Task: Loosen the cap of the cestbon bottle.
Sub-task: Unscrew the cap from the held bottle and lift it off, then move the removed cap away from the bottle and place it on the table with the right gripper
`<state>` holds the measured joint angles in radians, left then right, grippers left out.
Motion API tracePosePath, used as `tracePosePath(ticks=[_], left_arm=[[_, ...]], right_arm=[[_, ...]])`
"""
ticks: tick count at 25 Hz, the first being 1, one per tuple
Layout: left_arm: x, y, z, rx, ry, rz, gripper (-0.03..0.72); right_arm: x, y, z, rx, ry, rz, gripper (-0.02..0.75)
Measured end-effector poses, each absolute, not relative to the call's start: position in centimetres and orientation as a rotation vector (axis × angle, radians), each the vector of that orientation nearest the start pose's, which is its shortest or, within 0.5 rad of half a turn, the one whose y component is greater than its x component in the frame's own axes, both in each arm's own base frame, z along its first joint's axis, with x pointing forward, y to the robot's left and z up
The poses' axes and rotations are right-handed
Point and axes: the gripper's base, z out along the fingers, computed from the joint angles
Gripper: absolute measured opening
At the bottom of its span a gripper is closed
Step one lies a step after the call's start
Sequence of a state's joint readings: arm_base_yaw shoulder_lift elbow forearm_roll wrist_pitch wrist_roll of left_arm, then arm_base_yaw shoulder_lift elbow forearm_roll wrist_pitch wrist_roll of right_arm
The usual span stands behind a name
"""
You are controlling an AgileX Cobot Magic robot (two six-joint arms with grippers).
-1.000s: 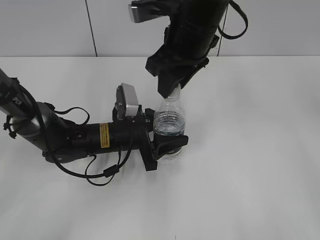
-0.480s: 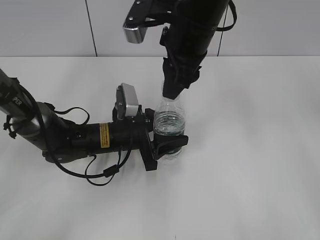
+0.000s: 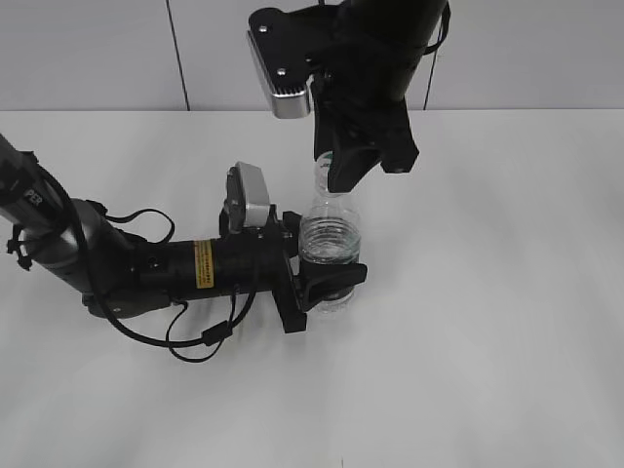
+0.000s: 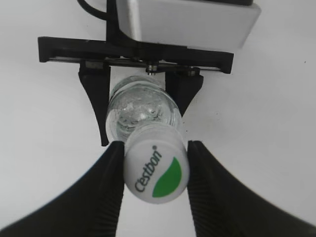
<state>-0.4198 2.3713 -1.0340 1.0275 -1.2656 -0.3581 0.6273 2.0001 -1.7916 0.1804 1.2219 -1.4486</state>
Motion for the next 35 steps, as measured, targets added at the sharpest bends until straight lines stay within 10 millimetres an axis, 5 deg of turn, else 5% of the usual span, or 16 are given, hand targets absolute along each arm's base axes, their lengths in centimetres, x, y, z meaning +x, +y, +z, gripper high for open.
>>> tracePosePath(ticks=[13, 22, 27, 35], left_arm=[[31.7, -22.3, 4.9, 1.103, 1.456, -1.077, 0.408], [31.7, -22.3, 4.9, 1.109, 1.452, -1.077, 0.408], [31.7, -22.3, 4.9, 1.11, 1.452, -1.078, 0.408], [31.7, -22.3, 4.9, 1.11, 1.452, -1.078, 0.408]], right_arm=[[33.4, 25.8, 27.3, -2.559, 1.291, 0.015, 0.292], [30.7, 26.7, 31.0, -2.513, 1.22, -0.046, 0.291], [29.7, 26.1, 33.3, -2.293, 1.499, -0.004, 0.291], [28.9, 24.3, 36.2, -1.488, 2.231, 0.083, 0.291]])
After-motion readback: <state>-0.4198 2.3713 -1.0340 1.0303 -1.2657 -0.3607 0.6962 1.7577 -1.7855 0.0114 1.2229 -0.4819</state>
